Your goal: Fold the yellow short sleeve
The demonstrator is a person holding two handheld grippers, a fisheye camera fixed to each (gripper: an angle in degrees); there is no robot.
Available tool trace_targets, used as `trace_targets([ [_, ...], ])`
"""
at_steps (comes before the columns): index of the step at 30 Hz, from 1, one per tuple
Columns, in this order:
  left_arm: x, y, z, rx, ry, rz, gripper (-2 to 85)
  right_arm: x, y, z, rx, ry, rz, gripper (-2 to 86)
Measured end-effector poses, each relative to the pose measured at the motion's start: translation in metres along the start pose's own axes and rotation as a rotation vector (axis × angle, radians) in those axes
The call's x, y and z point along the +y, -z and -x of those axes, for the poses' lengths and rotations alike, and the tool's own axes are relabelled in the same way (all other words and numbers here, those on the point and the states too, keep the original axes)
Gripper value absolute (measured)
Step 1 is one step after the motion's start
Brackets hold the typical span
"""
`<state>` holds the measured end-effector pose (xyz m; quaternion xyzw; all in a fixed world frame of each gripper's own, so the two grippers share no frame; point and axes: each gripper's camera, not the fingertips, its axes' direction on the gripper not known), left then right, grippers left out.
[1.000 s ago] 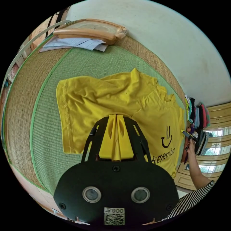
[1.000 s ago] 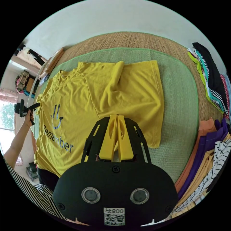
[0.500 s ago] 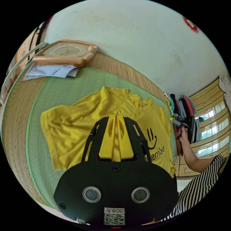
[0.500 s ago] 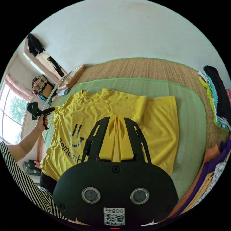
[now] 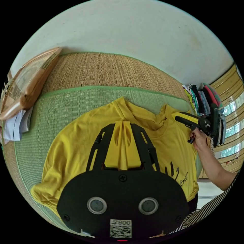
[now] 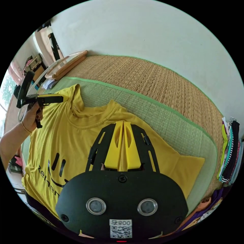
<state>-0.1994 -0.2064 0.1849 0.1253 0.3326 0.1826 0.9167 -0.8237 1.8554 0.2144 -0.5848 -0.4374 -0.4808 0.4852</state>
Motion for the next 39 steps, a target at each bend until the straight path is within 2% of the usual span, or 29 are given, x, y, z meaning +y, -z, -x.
trace_targets([
  [8, -0.031, 0.022, 0.01, -0.001, 0.064, -0.016, 0.3, -0.044, -0.002, -0.034, -0.045, -0.094, 0.018, 0.1],
  [11, -0.025, 0.033, 0.013, -0.029, 0.034, -0.02, 0.3, -0.028, 0.003, -0.046, 0.072, -0.153, -0.008, 0.1],
  [13, -0.017, 0.043, 0.018, -0.041, 0.019, -0.028, 0.3, -0.016, 0.007, -0.062, -0.013, -0.196, -0.034, 0.1],
  [16, -0.009, 0.055, 0.019, -0.015, 0.018, -0.065, 0.3, -0.013, 0.027, -0.05, -0.068, -0.131, -0.133, 0.1],
  [20, -0.005, 0.065, 0.018, 0.01, 0.005, -0.105, 0.3, -0.032, 0.021, -0.019, -0.113, -0.002, -0.108, 0.1],
  [23, -0.006, 0.059, 0.025, 0.006, 0.049, -0.067, 0.3, -0.045, -0.009, -0.012, -0.09, 0.012, -0.006, 0.1],
  [28, 0.001, 0.058, 0.036, 0.049, 0.085, -0.084, 0.3, -0.048, -0.014, -0.027, -0.002, 0.001, -0.029, 0.1],
  [32, 0.011, 0.061, 0.039, 0.046, 0.08, -0.087, 0.3, -0.054, -0.013, -0.042, -0.027, -0.023, -0.014, 0.1],
  [37, 0.059, 0.097, 0.039, -0.011, 0.009, -0.122, 0.3, -0.003, 0.048, -0.073, -0.126, -0.056, -0.193, 0.1],
  [39, 0.086, 0.117, 0.049, -0.057, 0.004, -0.131, 0.3, 0.033, 0.072, -0.095, -0.102, -0.078, -0.21, 0.1],
])
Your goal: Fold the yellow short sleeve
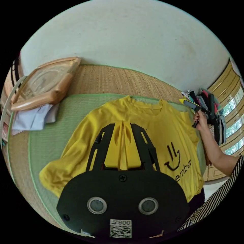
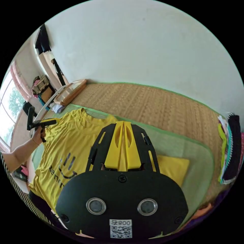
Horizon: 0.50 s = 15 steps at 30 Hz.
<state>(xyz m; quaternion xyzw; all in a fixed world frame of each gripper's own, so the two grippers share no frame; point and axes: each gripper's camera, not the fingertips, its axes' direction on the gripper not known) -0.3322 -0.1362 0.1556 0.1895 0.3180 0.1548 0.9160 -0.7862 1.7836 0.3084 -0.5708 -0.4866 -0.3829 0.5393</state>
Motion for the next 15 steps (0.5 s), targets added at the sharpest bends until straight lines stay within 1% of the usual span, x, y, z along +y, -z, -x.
trace_targets([
  [2, 0.027, 0.021, 0.016, -0.076, 0.032, -0.011, 0.3, 0.033, 0.024, -0.027, 0.083, -0.055, 0.01, 0.1],
  [4, 0.064, 0.043, 0.043, -0.172, 0.144, -0.017, 0.3, 0.074, 0.039, -0.063, 0.139, -0.159, 0.051, 0.1],
  [5, 0.072, 0.047, 0.05, -0.18, 0.174, -0.016, 0.3, 0.083, 0.04, -0.072, 0.145, -0.184, 0.068, 0.1],
  [7, 0.1, 0.051, 0.076, -0.178, 0.306, 0.018, 0.2, 0.106, 0.025, -0.096, 0.193, -0.251, 0.175, 0.1],
  [8, 0.105, 0.05, 0.081, -0.179, 0.321, 0.033, 0.2, 0.111, 0.02, -0.101, 0.215, -0.253, 0.206, 0.1],
  [9, 0.112, 0.05, 0.086, -0.205, 0.323, 0.054, 0.2, 0.117, 0.024, -0.105, 0.204, -0.245, 0.162, 0.1],
  [11, 0.118, 0.052, 0.089, -0.214, 0.318, 0.053, 0.2, 0.122, 0.033, -0.117, 0.251, -0.34, 0.163, 0.1],
  [13, 0.122, 0.054, 0.089, -0.275, 0.301, 0.074, 0.2, 0.138, 0.044, -0.131, 0.426, -0.417, 0.183, 0.1],
  [14, 0.124, 0.054, 0.089, -0.295, 0.291, 0.081, 0.2, 0.144, 0.047, -0.136, 0.416, -0.426, 0.18, 0.1],
  [15, 0.126, 0.055, 0.091, -0.313, 0.286, 0.086, 0.3, 0.155, 0.056, -0.146, 0.331, -0.465, 0.141, 0.1],
])
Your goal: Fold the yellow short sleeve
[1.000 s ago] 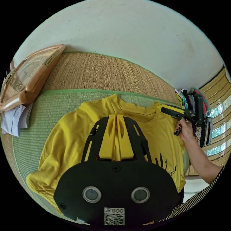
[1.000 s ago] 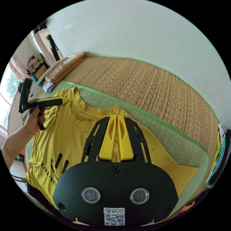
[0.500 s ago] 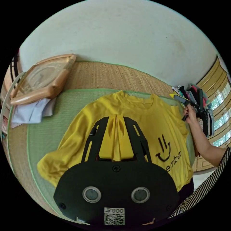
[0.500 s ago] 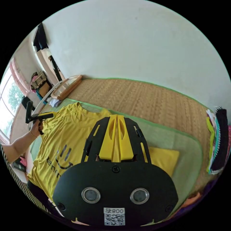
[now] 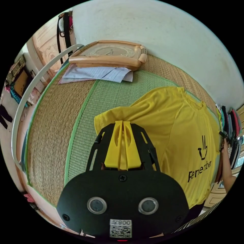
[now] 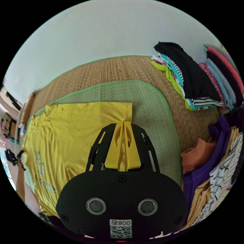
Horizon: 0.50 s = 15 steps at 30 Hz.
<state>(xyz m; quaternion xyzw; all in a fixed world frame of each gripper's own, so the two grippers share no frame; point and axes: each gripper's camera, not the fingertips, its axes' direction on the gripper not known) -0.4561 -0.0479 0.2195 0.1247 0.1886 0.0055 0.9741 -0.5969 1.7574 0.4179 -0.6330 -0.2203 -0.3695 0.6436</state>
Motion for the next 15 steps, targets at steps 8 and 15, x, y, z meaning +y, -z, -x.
trace_targets([
  [8, 0.038, 0.025, 0.015, 0.123, 0.054, -0.066, 0.3, 0.062, 0.067, -0.004, -0.155, 0.099, -0.07, 0.0],
  [15, 0.088, 0.017, 0.037, 0.1, 0.081, 0.066, 0.3, 0.164, 0.048, -0.008, -0.081, 0.155, 0.058, 0.0],
])
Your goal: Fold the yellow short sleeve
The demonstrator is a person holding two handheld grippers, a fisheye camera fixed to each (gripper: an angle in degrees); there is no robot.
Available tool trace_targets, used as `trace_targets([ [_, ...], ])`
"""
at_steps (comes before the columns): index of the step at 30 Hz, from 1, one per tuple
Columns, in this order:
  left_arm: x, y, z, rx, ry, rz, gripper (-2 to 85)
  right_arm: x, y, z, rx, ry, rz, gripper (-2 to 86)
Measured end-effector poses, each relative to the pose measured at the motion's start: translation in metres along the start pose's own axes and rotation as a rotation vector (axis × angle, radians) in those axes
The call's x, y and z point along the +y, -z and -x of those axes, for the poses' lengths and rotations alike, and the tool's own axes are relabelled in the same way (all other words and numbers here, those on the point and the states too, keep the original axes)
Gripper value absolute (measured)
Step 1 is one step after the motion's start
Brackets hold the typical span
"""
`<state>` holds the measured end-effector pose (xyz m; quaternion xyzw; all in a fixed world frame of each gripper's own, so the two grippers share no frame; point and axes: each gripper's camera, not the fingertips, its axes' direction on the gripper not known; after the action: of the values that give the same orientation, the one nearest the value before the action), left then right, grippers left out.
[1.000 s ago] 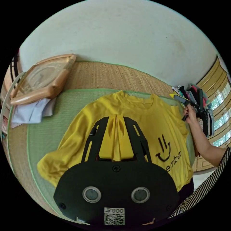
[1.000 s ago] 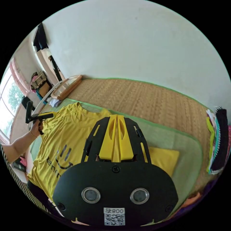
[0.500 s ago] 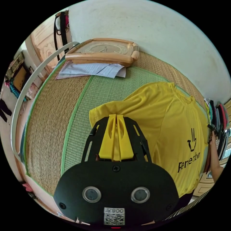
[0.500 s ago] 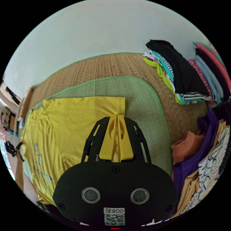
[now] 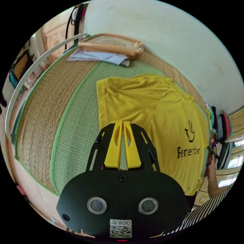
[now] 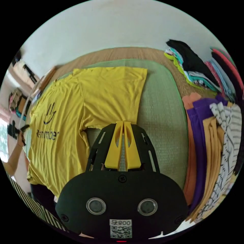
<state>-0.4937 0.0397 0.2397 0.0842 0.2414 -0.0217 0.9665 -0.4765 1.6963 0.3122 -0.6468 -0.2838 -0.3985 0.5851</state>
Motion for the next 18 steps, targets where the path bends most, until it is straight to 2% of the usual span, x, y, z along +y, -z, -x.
trace_targets([
  [3, 0.008, 0.003, 0.022, -0.031, 0.029, 0.003, 0.3, 0.004, 0.001, -0.021, -0.062, -0.106, 0.021, 0.1],
  [7, 0.005, 0.021, 0.033, 0.004, 0.042, -0.052, 0.3, -0.001, 0.013, -0.005, 0.033, -0.061, -0.013, 0.1],
  [11, -0.021, 0.033, 0.025, 0.084, -0.04, -0.144, 0.4, -0.019, 0.019, 0.016, 0.016, -0.03, -0.083, 0.1],
  [14, -0.063, 0.025, 0.015, 0.058, -0.083, -0.124, 0.6, -0.033, 0.012, 0.039, -0.004, 0.025, -0.083, 0.1],
  [18, -0.123, 0.007, 0.013, 0.065, -0.113, -0.045, 1.2, -0.034, 0.002, 0.055, 0.088, 0.069, -0.062, 0.1],
])
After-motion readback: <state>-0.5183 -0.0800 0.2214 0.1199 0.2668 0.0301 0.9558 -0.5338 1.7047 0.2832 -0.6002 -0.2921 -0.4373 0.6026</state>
